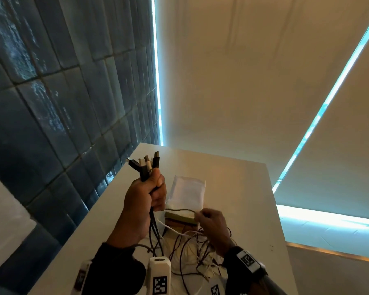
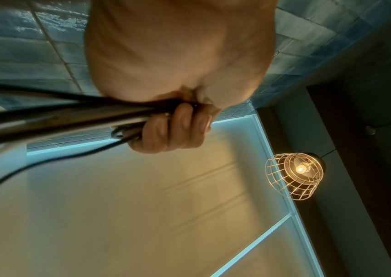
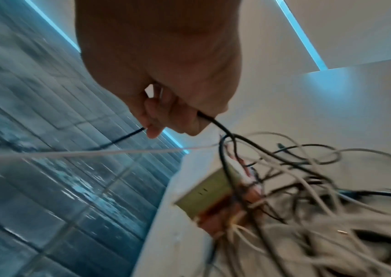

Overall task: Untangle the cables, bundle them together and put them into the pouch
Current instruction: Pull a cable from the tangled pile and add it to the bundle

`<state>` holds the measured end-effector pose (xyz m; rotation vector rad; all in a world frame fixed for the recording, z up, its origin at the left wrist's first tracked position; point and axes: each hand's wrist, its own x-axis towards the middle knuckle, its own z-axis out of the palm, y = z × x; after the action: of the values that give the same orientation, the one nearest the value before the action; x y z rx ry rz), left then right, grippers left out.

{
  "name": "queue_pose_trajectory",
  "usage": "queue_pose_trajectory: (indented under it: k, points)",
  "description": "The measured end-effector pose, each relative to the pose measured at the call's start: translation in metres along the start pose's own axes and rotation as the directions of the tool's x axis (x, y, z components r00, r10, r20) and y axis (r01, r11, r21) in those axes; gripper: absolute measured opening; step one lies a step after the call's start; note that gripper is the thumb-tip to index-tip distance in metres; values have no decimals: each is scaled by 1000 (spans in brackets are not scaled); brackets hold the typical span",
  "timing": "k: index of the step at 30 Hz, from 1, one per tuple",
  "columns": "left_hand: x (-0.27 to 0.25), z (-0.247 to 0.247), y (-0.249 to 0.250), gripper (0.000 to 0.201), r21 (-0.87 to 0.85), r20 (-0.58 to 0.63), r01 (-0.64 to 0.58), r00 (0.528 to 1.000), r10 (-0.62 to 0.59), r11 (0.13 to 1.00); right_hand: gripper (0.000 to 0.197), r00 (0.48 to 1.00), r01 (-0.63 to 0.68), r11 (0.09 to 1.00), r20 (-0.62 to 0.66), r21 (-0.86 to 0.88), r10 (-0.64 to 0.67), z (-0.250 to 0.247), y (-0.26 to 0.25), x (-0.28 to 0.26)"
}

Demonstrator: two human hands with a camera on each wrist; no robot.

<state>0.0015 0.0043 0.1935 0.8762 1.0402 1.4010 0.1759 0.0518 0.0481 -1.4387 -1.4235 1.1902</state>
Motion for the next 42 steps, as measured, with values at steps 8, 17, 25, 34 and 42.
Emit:
queue_pose_trajectory:
  k: [8,17,25,34,42]
  points:
    - [2,6,-10,35,154,-89,66,995,-53,986,18,938,272,901,116,337,-327,-13,-100,-26]
    - [1,8,0,37,-298,53,127,992,-117,946,17,867,109,894,399,434,-299,-19,-95,-42]
    - [-1,10,4,36,-221,95,-1,995,22,975,16,883,32,955,440,294,-164,-10,-64,-31]
    - [-4,2,7,33,-178,43,-45,998,54,983,21,943,59,987,315,149,-104,7,-9,-11]
    - [-2,-9,14,40,-182,-4,-66,998,66,981,21,973,-7,998,232,57,-7,6,33,-3]
